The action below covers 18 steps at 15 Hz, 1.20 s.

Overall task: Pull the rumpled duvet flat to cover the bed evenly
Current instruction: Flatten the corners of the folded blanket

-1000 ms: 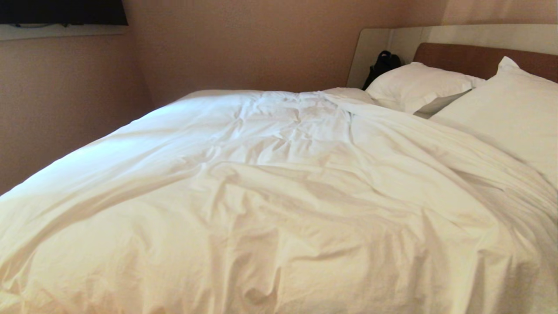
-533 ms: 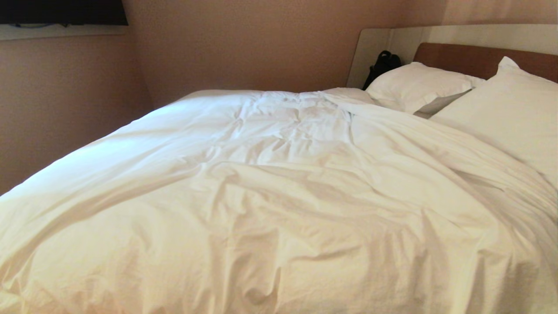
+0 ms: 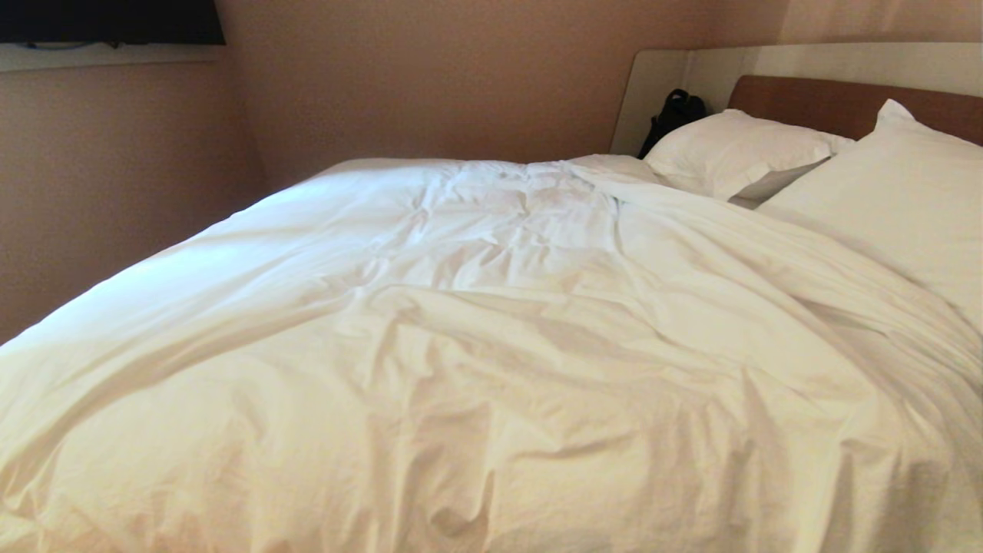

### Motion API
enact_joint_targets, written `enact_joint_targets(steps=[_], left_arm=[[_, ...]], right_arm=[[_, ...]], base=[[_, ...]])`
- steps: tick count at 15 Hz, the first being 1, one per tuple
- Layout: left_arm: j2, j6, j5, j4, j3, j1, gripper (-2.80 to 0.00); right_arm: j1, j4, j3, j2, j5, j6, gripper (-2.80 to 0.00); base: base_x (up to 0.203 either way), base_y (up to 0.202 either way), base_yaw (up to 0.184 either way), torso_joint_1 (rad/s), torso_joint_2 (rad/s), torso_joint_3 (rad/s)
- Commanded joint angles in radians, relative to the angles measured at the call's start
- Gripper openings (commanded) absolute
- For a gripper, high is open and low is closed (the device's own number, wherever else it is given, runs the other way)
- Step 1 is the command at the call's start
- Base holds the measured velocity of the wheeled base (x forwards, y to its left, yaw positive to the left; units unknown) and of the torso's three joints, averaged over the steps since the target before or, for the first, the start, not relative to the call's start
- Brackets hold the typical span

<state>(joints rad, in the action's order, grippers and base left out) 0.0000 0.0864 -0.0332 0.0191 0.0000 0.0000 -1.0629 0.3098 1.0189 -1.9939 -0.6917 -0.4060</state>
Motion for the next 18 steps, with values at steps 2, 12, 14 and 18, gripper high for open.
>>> enact_joint_targets(steps=[2,12,14,18], left_arm=[[0.0,0.001,-0.001,0.001,0.0,0.0,-2.8],[0.0,0.001,-0.001,0.001,0.0,0.0,-2.8],[0.0,0.001,-0.001,0.001,0.0,0.0,-2.8],[0.0,0.001,-0.001,0.001,0.0,0.0,-2.8]], right_arm=[[-0.003,0.006,0.006,-0.039,-0.177,-0.005,0.0],[-0.019,0.009,0.099,-0.249,-0.301,-0.008,0.0],[-0.019,0.009,0.101,-0.262,-0.305,-0.011,0.0],[-0.019,0.009,0.101,-0.282,-0.309,-0.013,-2.07]], base=[[0.0,0.0,0.0,0.0,0.0,0.0],[0.0,0.0,0.0,0.0,0.0,0.0],[0.0,0.0,0.0,0.0,0.0,0.0],[0.0,0.0,0.0,0.0,0.0,0.0]])
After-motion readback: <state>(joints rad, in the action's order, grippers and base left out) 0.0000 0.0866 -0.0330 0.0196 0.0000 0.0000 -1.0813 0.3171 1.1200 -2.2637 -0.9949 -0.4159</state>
